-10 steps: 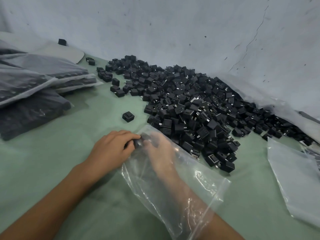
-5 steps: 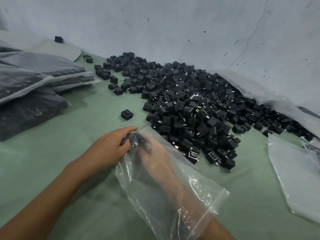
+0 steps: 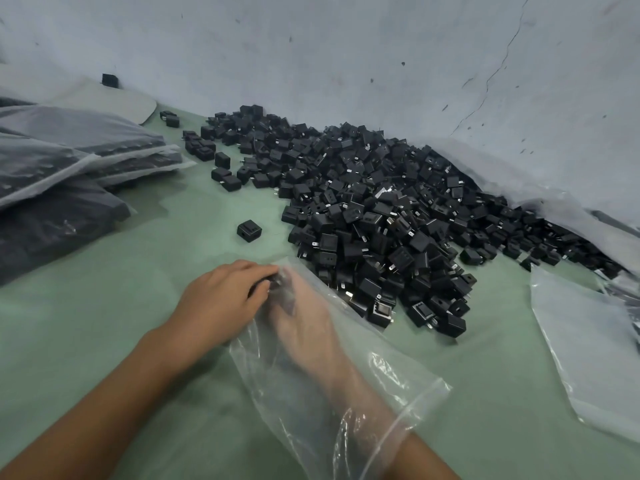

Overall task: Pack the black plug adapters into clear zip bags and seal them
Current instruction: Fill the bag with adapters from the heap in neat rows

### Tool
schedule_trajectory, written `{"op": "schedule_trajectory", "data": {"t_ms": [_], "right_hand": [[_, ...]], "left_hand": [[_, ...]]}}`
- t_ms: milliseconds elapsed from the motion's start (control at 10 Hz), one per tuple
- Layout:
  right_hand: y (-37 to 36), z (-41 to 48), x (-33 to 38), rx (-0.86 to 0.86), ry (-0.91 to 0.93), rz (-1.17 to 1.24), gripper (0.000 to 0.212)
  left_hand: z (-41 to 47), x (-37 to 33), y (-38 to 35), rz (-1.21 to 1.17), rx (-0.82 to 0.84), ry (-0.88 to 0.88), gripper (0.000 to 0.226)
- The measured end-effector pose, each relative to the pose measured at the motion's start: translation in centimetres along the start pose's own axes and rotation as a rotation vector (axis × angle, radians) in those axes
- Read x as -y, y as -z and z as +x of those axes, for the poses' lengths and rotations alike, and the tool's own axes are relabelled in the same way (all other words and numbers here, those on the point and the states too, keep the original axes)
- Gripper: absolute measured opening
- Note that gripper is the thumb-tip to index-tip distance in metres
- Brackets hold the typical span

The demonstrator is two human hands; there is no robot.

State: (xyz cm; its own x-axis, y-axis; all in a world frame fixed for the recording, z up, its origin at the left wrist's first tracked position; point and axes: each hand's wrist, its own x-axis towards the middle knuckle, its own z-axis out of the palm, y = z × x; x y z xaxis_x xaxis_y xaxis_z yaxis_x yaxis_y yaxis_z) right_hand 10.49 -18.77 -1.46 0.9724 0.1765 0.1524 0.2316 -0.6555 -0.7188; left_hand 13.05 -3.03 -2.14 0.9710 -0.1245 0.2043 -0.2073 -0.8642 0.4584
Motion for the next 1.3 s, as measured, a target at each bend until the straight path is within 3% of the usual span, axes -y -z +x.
{"op": "schedule_trajectory", "data": {"t_ms": [200, 300, 400, 500, 600, 700, 800, 900, 1000, 1100, 1300], "right_hand": [[0.9, -1.7, -1.1, 0.044, -0.082, 0.113, 0.053], [2.4, -4.3, -2.5, 0.065, -0.119, 0.104, 0.048], [4.9, -8.9, -4.2, 0.205, -0.257, 0.252, 0.033], [12.5, -16.3, -1.7, 0.289, -0.085, 0.351, 0.032], [18.7, -16.7, -1.4, 0.384, -0.149, 0.357, 0.034], [21.5, -13.8, -2.7, 0.045, -0.085, 0.231, 0.018], [20.1, -8.8, -4.0, -0.087, -0.092, 0.07, 0.026], [17.0, -4.0, -6.1, -0.009, -0.17, -0.134, 0.019], [14.3, -1.8, -7.8, 0.082, -0.212, -0.383, 0.024], [13.8, -1.5, -8.5, 0.087, -0.208, -0.384, 0.019], [14.1, -2.4, -9.0, 0.169, -0.202, -0.294, 0.032]], "left_hand": [[0.0, 0.2, -0.2, -0.023, 0.003, 0.015, 0.036], [0.0, 0.1, -0.2, -0.028, 0.006, 0.011, 0.035], [0.0, 0.3, -0.1, -0.037, 0.005, 0.006, 0.035], [0.1, 0.4, -0.3, -0.043, 0.005, 0.006, 0.035], [0.2, 0.5, -0.4, -0.041, 0.008, 0.009, 0.035], [0.3, 0.6, -0.5, -0.04, 0.015, 0.015, 0.035], [0.2, 0.6, -0.4, -0.048, 0.015, 0.012, 0.035], [0.2, 0.4, -0.4, -0.052, 0.012, 0.009, 0.035], [0.1, 0.4, -0.3, -0.052, 0.011, 0.015, 0.035], [0.2, 0.3, -0.3, -0.054, 0.01, 0.009, 0.035], [0.1, 0.4, -0.2, -0.063, 0.014, 0.012, 0.036]]}}
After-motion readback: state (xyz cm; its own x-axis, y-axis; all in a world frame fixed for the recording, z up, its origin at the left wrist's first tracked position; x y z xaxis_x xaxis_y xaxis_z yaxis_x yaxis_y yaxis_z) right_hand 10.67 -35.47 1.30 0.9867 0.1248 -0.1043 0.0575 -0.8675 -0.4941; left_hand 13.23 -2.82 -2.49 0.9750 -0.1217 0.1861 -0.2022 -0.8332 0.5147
